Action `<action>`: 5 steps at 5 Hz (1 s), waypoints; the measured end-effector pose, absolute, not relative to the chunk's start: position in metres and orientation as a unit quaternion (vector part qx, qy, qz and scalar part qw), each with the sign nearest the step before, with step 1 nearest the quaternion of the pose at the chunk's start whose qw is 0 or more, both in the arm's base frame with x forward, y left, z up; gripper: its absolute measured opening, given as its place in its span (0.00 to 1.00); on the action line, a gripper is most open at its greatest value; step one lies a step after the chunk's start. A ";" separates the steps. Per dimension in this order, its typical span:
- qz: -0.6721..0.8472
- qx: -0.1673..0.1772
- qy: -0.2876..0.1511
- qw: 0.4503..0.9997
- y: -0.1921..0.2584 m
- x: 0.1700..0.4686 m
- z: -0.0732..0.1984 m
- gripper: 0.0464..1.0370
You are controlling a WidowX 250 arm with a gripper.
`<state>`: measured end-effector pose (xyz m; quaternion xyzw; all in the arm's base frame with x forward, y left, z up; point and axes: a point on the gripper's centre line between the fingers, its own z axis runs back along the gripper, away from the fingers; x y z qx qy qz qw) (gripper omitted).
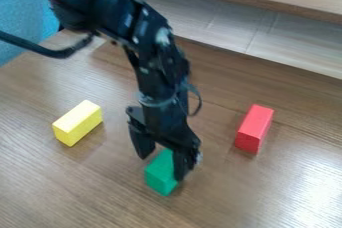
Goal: Move the green rectangle right side of the table
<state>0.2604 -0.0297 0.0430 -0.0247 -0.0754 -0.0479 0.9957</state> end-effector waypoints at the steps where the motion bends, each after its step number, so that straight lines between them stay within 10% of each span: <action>1: -0.038 -0.050 -0.116 0.991 -0.017 0.262 0.071 0.96; 5: 0.014 -0.050 -0.153 0.987 0.033 0.265 0.109 0.96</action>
